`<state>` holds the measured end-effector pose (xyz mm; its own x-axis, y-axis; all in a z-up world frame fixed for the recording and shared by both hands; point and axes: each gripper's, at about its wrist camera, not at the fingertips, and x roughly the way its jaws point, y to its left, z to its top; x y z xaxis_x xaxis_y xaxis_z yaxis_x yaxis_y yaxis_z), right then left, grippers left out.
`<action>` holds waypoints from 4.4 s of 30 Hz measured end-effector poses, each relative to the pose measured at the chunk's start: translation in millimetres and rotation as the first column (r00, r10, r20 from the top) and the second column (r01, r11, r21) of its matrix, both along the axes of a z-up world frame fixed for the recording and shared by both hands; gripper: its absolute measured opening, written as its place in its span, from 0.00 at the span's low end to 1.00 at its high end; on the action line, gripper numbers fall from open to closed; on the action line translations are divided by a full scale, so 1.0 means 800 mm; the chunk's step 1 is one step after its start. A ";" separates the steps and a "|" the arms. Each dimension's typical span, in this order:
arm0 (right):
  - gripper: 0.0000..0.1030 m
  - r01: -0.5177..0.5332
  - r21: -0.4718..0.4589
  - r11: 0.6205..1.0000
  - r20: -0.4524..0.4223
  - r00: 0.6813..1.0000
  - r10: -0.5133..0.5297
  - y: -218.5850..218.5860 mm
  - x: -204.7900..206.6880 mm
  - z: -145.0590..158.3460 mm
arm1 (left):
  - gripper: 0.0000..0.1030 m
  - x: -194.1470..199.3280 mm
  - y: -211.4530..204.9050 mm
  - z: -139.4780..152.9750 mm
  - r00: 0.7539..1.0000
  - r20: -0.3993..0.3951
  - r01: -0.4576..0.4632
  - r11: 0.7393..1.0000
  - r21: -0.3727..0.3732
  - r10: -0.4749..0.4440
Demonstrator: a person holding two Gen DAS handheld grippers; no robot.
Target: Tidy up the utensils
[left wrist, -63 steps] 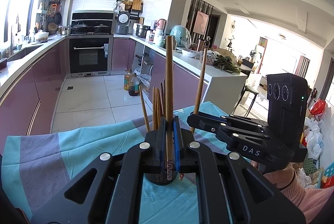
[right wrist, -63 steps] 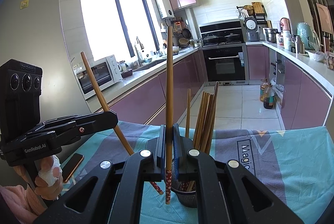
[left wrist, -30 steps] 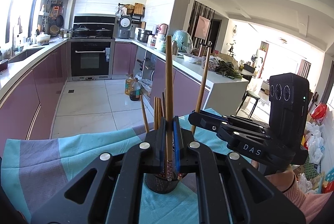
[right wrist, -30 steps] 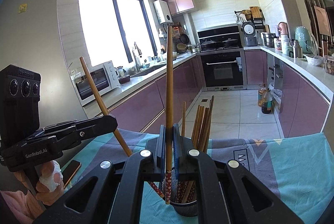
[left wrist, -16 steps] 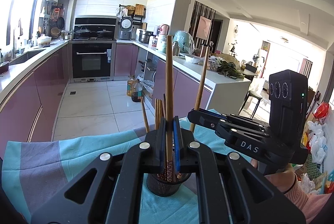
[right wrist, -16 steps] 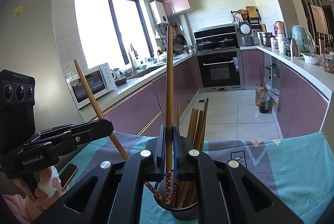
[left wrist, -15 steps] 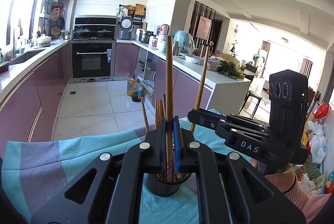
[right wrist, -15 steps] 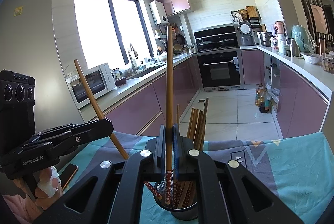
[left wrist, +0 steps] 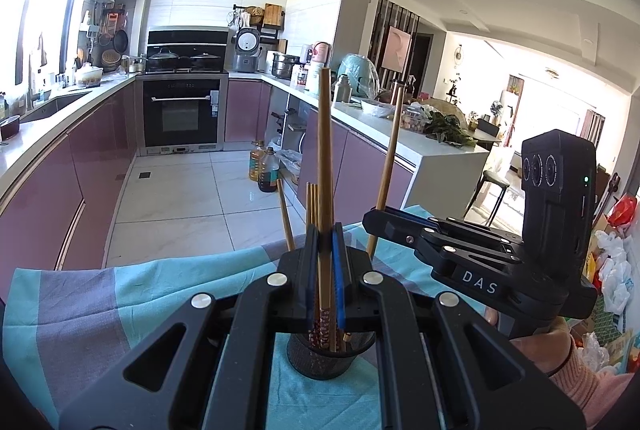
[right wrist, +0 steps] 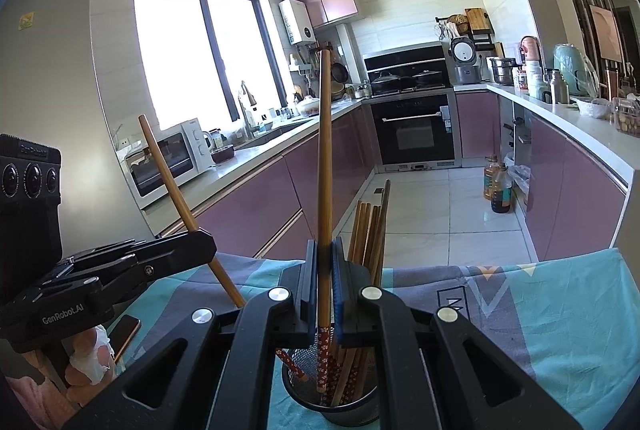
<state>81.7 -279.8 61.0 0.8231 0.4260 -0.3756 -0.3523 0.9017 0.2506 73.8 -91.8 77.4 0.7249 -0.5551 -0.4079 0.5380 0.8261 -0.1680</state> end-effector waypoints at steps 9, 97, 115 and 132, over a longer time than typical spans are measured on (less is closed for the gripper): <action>0.05 0.002 -0.030 1.000 -0.037 0.999 -0.003 0.011 0.008 -0.021 | 0.07 0.006 -0.016 -0.010 1.000 -0.011 0.004 0.999 0.049 -0.003; 0.94 0.211 -0.177 0.961 0.166 0.969 -0.182 0.052 -0.121 -0.052 | 0.95 -0.132 0.129 -0.077 0.842 0.184 -0.521 0.853 0.031 0.508; 0.94 0.268 -0.146 0.952 0.237 0.944 -0.230 0.051 -0.134 -0.049 | 0.95 -0.137 0.130 -0.082 0.818 0.182 -0.557 0.830 0.012 0.546; 0.94 0.266 -0.138 0.954 0.235 0.945 -0.229 0.051 -0.133 -0.045 | 0.95 -0.139 0.124 -0.082 0.813 0.197 -0.561 0.828 0.012 0.548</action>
<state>-24.9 -238.7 24.9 0.9630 0.1455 -0.2269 -0.1416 0.9894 0.0338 -37.5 7.2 12.1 0.9645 -0.0133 -0.2636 0.0005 0.9988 -0.0489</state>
